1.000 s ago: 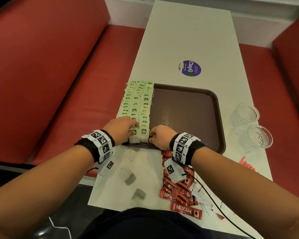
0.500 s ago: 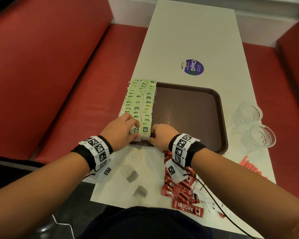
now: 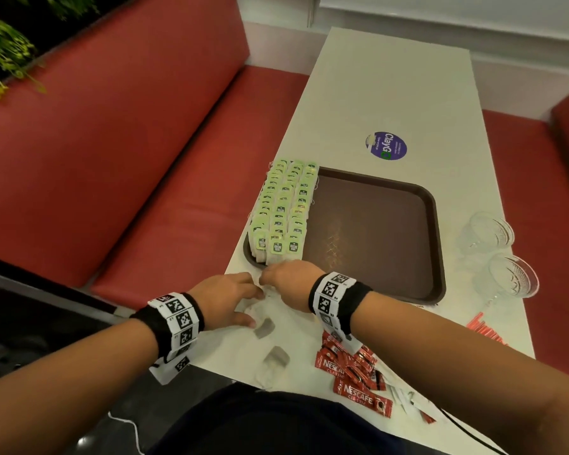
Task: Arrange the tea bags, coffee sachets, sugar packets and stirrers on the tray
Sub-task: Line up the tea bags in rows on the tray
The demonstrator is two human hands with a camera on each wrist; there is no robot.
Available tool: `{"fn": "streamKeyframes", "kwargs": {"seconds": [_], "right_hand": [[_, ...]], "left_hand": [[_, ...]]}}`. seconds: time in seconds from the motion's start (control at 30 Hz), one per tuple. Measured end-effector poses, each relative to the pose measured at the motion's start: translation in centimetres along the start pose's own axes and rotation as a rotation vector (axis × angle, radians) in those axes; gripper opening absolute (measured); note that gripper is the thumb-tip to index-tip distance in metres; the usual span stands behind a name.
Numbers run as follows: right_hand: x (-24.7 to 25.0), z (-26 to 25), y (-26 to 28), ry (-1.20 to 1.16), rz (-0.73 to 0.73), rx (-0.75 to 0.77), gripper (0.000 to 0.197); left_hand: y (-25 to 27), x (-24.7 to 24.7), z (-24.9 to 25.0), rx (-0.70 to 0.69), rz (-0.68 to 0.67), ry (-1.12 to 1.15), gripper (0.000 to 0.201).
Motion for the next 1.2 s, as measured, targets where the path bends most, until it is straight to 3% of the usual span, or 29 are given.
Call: {"fn": "streamKeyframes", "kwargs": {"seconds": [0.27,0.4,0.5,0.57,0.67,0.8,0.97,1.13,1.2], "right_hand": [[-0.7,0.5,-0.2,0.15,-0.028,-0.02,0.029],[-1.5,1.2,-0.3,0.112,-0.078,-0.077,0.028],[-1.8,1.6,0.1,0.053,-0.055,-0.109,0.024],[-1.3,1.8,0.7,-0.059,0.027,-0.128,0.024],[-0.1,2.3,1.9,-0.247,0.19,-0.133,0.025],[0.9,3.7,3.8,-0.469,0.34,-0.213,0.022],[1.8,4.9,5.3,-0.784,0.477,-0.303,0.026],[1.8,5.6,6.0,-1.144,0.636,-0.362,0.021],[1.7,5.7,5.9,-1.128,0.637,-0.329,0.014]], "left_hand": [[0.3,-0.4,-0.1,0.0,-0.03,-0.007,0.037],[0.3,0.4,0.1,0.03,-0.079,-0.022,0.024],[0.3,1.2,0.1,0.064,-0.043,0.061,0.028],[0.2,2.1,-0.1,0.074,0.007,0.119,0.03],[0.1,3.8,-0.5,0.058,0.056,0.131,0.017],[-0.2,6.0,-0.6,0.032,0.082,0.19,0.043],[-1.9,7.5,-0.8,0.036,0.229,0.187,0.017],[-4.2,8.0,-0.3,0.029,0.331,0.23,0.021],[-4.9,8.3,0.1,-0.011,0.335,0.244,0.022]]}}
Point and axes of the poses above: each hand's wrist, its own y-axis away from the middle knuckle, its own x-axis out of the back of the hand, z = x × y, the point moved 4 cm from there along -y, towards the middle knuckle, and after that the axes turned 12 degrees about -y, right-handed, at the moved point
